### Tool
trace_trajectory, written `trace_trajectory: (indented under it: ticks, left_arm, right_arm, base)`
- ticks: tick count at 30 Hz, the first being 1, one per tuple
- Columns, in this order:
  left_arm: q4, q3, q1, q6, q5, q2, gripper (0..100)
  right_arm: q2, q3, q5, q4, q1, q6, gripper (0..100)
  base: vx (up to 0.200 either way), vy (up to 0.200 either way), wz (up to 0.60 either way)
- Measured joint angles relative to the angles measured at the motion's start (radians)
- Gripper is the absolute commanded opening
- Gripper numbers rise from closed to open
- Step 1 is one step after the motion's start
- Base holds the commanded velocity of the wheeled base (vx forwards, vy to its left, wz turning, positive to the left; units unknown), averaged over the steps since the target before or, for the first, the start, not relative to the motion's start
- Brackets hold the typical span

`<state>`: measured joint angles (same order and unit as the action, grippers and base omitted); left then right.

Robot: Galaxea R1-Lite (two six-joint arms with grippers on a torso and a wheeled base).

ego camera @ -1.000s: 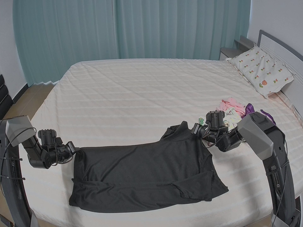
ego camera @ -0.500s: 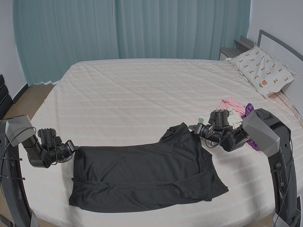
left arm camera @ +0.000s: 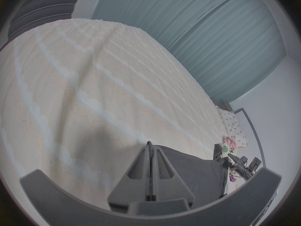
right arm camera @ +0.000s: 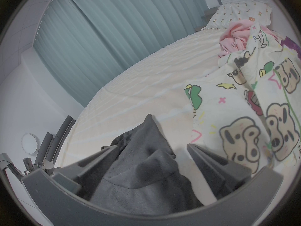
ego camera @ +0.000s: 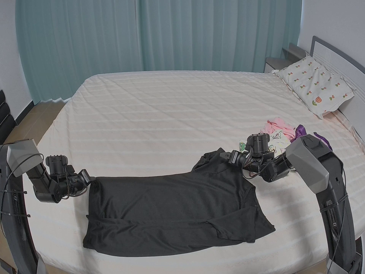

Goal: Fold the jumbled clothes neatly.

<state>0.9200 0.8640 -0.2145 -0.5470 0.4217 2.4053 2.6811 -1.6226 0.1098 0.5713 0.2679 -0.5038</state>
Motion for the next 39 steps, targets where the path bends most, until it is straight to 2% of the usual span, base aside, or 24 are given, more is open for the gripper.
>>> trace_trajectory:
  ticks: [11,24,32,39]
  left_arm:
    - [0.001,0.002,-0.011,0.0,0.0,-0.002,0]
    - [0.003,-0.006,-0.018,-0.032,0.0,-0.039,0]
    - [0.003,-0.014,-0.018,-0.031,-0.006,-0.067,0]
    - [0.0,-0.023,-0.019,-0.007,-0.007,-0.09,0]
  right_arm:
    - [-0.005,0.001,-0.009,-0.002,-0.007,-0.008,0]
    - [-0.132,0.211,0.018,0.094,-0.046,-0.006,0]
    - [-0.17,0.317,0.028,0.204,-0.072,-0.013,0]
    - [-0.199,0.391,0.04,0.246,-0.082,-0.014,0]
  base:
    - [0.0,0.0,0.0]
    - [0.0,0.0,0.0]
    - [0.0,0.0,0.0]
    - [0.0,0.0,0.0]
